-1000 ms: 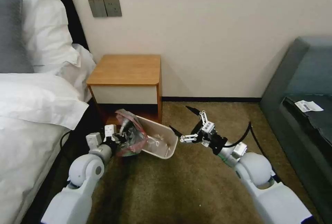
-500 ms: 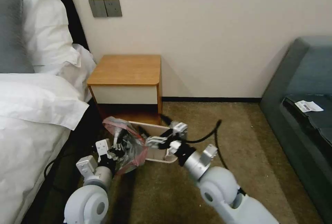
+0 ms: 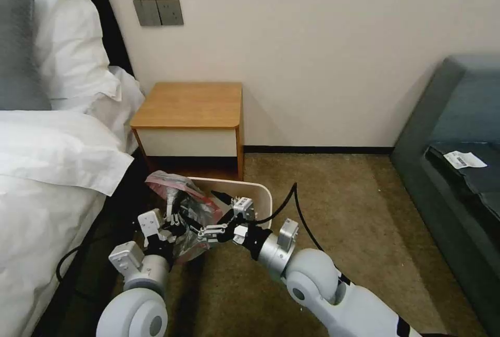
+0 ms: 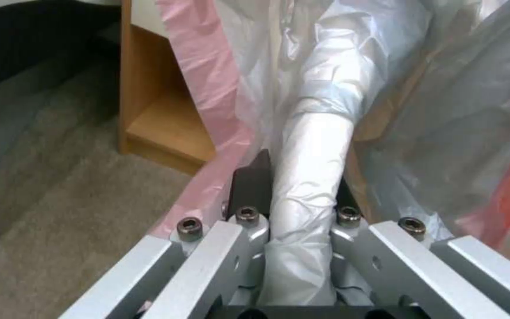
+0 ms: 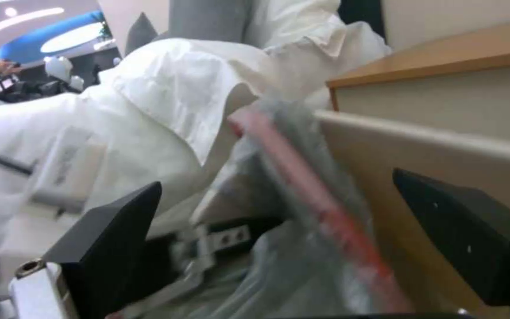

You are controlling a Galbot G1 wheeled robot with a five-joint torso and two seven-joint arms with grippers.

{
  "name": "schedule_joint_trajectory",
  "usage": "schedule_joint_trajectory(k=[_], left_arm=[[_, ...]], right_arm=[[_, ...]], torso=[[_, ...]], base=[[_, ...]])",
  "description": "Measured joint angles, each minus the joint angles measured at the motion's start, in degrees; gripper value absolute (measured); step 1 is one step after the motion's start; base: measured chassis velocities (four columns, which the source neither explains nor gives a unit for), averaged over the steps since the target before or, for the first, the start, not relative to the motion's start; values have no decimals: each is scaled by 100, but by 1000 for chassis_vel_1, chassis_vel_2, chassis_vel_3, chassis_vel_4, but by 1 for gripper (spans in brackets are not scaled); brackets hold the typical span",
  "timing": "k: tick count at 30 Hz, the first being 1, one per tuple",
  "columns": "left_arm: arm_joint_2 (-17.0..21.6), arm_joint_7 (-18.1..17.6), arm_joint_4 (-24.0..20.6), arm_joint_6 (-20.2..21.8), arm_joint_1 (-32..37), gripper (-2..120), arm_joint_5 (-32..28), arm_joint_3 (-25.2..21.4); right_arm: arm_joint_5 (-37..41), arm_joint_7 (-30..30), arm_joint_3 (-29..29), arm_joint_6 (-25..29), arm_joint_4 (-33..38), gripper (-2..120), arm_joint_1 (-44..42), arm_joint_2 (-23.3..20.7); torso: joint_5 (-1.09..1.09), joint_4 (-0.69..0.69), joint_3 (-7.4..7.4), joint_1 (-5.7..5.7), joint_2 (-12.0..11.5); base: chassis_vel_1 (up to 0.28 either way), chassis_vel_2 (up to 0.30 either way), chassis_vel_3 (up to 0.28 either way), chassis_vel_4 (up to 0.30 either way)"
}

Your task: Pick up the garbage bag from the table and place it over the trash can.

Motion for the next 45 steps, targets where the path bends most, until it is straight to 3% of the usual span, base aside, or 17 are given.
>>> schedule_joint_trajectory(k=[9, 12, 15, 20, 31, 33, 36, 45], left_arm=[[-44, 26, -188, -27, 151, 7, 110, 69], [-42, 31, -227, -27, 158, 7, 111, 70], [-28, 35, -229, -27, 136, 7, 111, 59], [-32, 35, -182, -26, 111, 7, 111, 66], [-24, 35, -135, -3, 78, 7, 105, 66], [-23, 35, -135, -2, 78, 7, 104, 63], [-16, 35, -113, 2, 65, 7, 101, 35], [-32, 34, -99, 2, 70, 7, 119, 34]], right_arm=[[142, 13, -109, 24, -356, 100, 187, 85], [141, 8, -137, 40, -400, 92, 201, 108], [124, 9, -166, 57, -403, 76, 211, 123], [78, 9, -196, 70, -399, 64, 206, 91], [-5, -19, -194, 113, -401, 20, 204, 94], [-8, -19, -193, 115, -401, 20, 205, 95], [-36, -23, -187, 132, -400, 2, 201, 107], [-76, -26, -157, 156, -337, 0, 167, 129]], torso=[[0, 0, 0, 0, 0], [0, 0, 0, 0, 0], [0, 0, 0, 1, 0], [0, 0, 0, 0, 0], [0, 0, 0, 0, 0], [0, 0, 0, 0, 0], [0, 0, 0, 0, 1], [0, 0, 0, 0, 1]], base=[[0, 0, 0, 0], [0, 0, 0, 0], [0, 0, 0, 0], [0, 0, 0, 0], [0, 0, 0, 0], [0, 0, 0, 0], [0, 0, 0, 0], [0, 0, 0, 0]])
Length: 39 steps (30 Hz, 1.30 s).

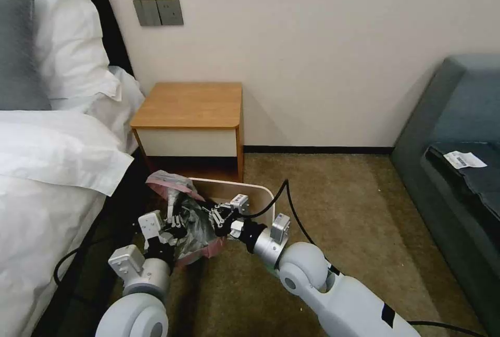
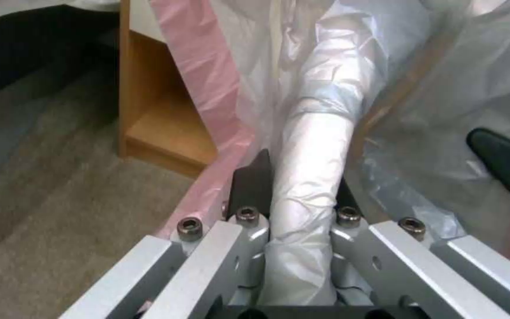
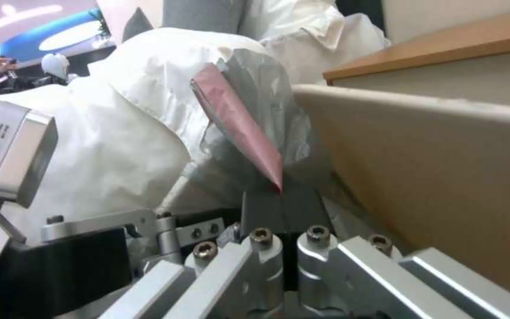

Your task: Pick up the garbage bag from the table and place it over the trash can.

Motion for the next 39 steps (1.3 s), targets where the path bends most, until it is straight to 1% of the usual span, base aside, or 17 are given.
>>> schedule_joint_trajectory(k=[8, 13, 16, 18, 22, 27, 30, 31, 34, 35, 39], left_arm=[[18, 0, -3, 0, 27, 7, 38, -32], [28, 1, 87, -35, 70, 7, 111, -43], [26, 3, 86, -37, 80, 7, 139, -28], [21, 4, 67, -38, 90, 7, 157, -17], [28, 54, -106, -133, 224, 7, 364, 23], [98, 70, -246, -192, 353, 7, 415, 18], [128, 97, -459, -226, 429, 7, 424, -16], [128, 97, -459, -226, 429, 7, 424, -16], [143, 97, -569, -245, 425, 7, 345, -99], [143, 97, -569, -245, 425, 7, 345, -99], [165, 40, -676, -242, 329, 7, -63, -139]], right_arm=[[-75, 11, 84, 46, 189, 0, 3, 7], [-148, 45, 432, 71, 509, 0, 7, -76], [-131, 58, 541, 71, 561, 0, 24, -122], [-120, 65, 594, 70, 579, 0, 30, -152], [-103, 67, 841, 69, 559, 0, 62, -228], [-96, 62, 1002, 73, 475, 0, 133, -308], [-98, 112, 1165, 85, 375, 0, 206, -493], [-98, 112, 1165, 85, 375, 0, 206, -493], [-86, 110, 1362, 88, 417, 0, 130, -759], [-86, 110, 1362, 88, 417, 0, 130, -759], [-54, 67, 1654, 118, 513, 0, -35, -1102]], torso=[[0, 0, 0, 0, 0], [1, 0, 0, 0, 0], [0, 0, 0, 0, 0], [0, 0, 0, 0, 0], [1, 0, 0, 0, 0], [1, 0, 0, 0, 0], [1, 1, 0, 0, 0], [1, 1, 0, 0, 0], [2, 0, 0, 0, 0], [2, 0, 0, 0, 0], [1, 0, 0, 0, 0]], base=[[0, 0, 0, 0], [0, 0, 0, 0], [0, 0, 0, 0], [0, 0, 0, 0], [0, 0, 0, 0], [0, 0, 0, 0], [0, 0, 0, 0], [0, 0, 0, 0], [0, 0, 0, 0], [0, 0, 0, 0], [0, 0, 0, 0]])
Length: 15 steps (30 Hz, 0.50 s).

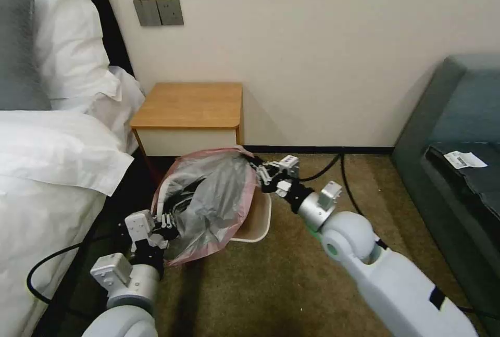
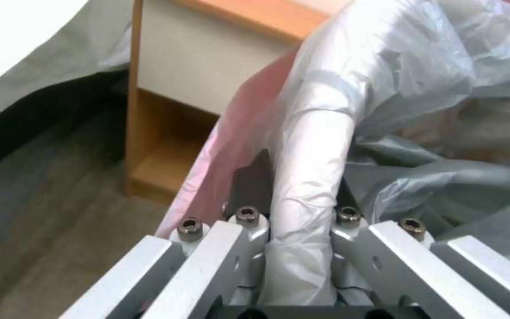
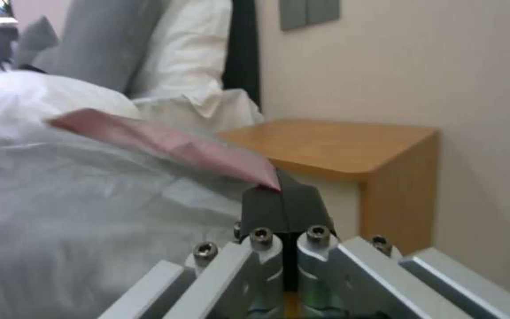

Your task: Pick up the garbage bag from the table and place it over the trash can.

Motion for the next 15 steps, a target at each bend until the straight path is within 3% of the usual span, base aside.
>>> schedule_joint_trajectory(k=[6, 9, 15], left_arm=[[8, -90, -194, 91, -81, 7, -584, -12], [42, -197, -330, 181, -175, 7, -1152, -63], [86, -406, -346, 302, -234, 7, -1993, -129]], right_arm=[[11, -84, 238, 64, 44, 0, -152, -280], [21, -126, 377, 103, 46, 0, -257, -373], [-49, -183, 423, 209, -68, 0, -358, -338]], torso=[[0, 0, 0, 0, 0], [0, 0, 0, 0, 0], [0, 0, 0, 0, 0]], base=[[0, 0, 0, 0], [0, 0, 0, 0], [0, 0, 0, 0]])
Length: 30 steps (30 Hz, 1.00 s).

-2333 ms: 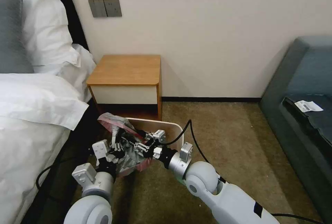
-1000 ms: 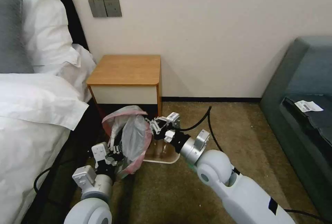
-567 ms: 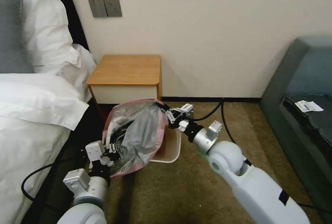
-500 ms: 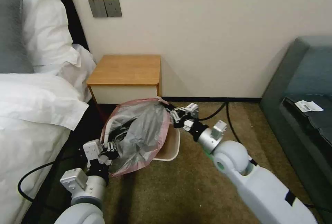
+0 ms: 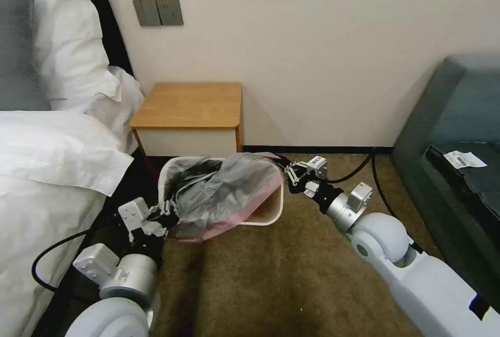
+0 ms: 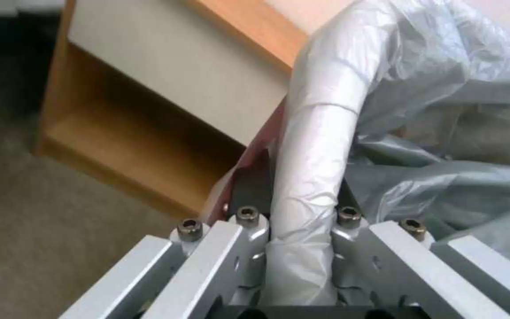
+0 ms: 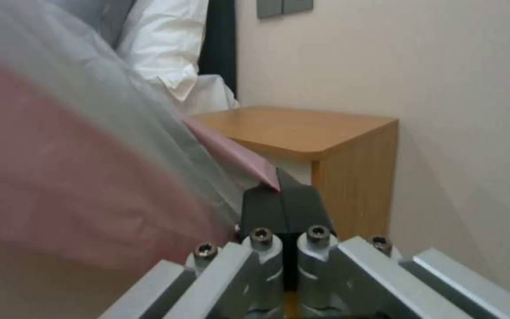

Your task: Pick up the garbage bag from the table and place it over the trash can.

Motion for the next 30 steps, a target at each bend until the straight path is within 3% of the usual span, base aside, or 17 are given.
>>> schedule_joint_trajectory(k=[10, 22, 24, 28, 30], left_arm=[[-32, -189, 133, -16, -239, 7, -104, -69], [92, -300, 803, -38, -625, 7, 66, -111], [85, -303, 905, -76, -669, 7, 131, -104], [78, -304, 1012, -98, -721, 7, 187, -95], [79, -309, 1080, -120, -769, 7, 203, -96]], right_arm=[[-285, -73, 134, 172, 60, 0, -319, 372], [-81, -78, 556, 360, 598, 41, -1012, 490], [698, 177, 536, 140, 1006, 53, -1120, 606], [1200, 402, 444, -61, 1387, 63, -1223, 753], [1381, 422, 367, -125, 1647, 74, -1371, 860]], torso=[[-1, 1, 0, 0, 0], [-1, 0, 0, 0, 0], [0, 0, 0, 0, 0], [-2, 1, 0, 0, 0], [-1, 1, 0, 0, 0]], base=[[0, 0, 0, 0], [0, 0, 0, 0], [0, 0, 0, 0], [0, 0, 0, 0], [0, 0, 0, 0]])
